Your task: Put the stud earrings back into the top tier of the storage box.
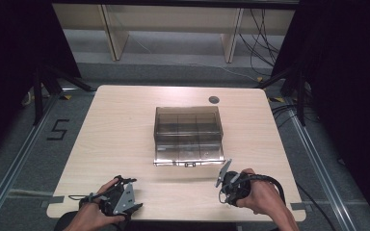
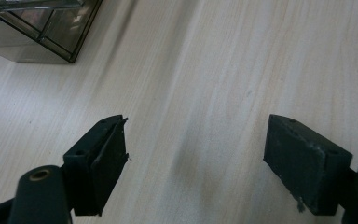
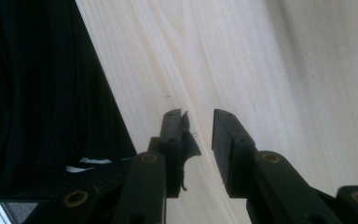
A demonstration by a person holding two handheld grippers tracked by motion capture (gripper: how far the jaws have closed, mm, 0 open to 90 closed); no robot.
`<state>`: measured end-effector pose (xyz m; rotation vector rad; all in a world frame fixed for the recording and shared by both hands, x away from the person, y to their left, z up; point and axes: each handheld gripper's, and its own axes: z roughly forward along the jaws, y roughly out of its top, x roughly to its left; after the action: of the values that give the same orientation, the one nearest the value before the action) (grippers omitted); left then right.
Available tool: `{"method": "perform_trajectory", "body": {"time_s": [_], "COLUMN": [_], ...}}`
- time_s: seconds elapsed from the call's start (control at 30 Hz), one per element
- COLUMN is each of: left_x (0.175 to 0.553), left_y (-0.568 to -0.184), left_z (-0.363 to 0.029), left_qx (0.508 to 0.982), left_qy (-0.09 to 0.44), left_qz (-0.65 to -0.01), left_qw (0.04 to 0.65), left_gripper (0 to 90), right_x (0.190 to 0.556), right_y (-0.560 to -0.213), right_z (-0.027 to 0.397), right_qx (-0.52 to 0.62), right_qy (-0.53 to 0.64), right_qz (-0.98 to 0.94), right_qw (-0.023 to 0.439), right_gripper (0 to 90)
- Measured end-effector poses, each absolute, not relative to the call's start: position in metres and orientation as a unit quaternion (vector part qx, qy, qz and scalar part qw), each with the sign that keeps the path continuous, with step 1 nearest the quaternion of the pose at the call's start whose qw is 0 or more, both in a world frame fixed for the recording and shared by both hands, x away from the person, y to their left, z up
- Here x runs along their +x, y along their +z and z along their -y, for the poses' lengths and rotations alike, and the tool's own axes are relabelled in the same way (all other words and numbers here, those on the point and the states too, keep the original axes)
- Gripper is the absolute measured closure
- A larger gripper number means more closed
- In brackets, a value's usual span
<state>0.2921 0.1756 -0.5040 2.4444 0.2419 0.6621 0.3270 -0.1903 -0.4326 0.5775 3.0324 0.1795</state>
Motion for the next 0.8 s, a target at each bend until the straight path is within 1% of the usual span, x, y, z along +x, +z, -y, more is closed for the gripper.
{"method": "perform_trajectory", "body": {"time_s": [0.1, 0.17, 0.2, 0.37, 0.57, 0.8], "left_x": [0.292, 0.293, 0.292, 0.293, 0.292, 0.292], "left_y": [-0.503, -0.504, -0.503, -0.504, -0.503, -0.503], "left_z": [-0.176, -0.176, -0.176, -0.176, -0.176, -0.176], "left_qx": [0.92, 0.922, 0.92, 0.922, 0.92, 0.92], "left_qy": [0.247, 0.236, 0.247, 0.237, 0.247, 0.246], "left_qz": [-0.089, -0.089, -0.089, -0.089, -0.088, -0.088], "left_qw": [0.291, 0.293, 0.291, 0.294, 0.291, 0.292], "left_gripper": [20.5, 20.5, 20.5, 20.5, 20.5, 20.5], "right_x": [0.326, 0.328, 0.328, 0.33, 0.33, 0.332], "right_y": [-0.44, -0.445, -0.446, -0.454, -0.462, -0.468], "right_z": [0.189, 0.189, 0.189, 0.187, 0.181, 0.177], "right_qx": [0.197, 0.184, 0.188, 0.174, 0.172, 0.17], "right_qy": [0.048, 0.043, 0.04, 0.028, 0.013, -0.009], "right_qz": [-0.979, -0.982, -0.981, -0.984, -0.985, -0.985], "right_qw": [0.021, 0.015, 0.015, 0.008, -0.003, -0.007], "right_gripper": [74.8, 75.2, 75.3, 76.2, 78.4, 80.7]}}
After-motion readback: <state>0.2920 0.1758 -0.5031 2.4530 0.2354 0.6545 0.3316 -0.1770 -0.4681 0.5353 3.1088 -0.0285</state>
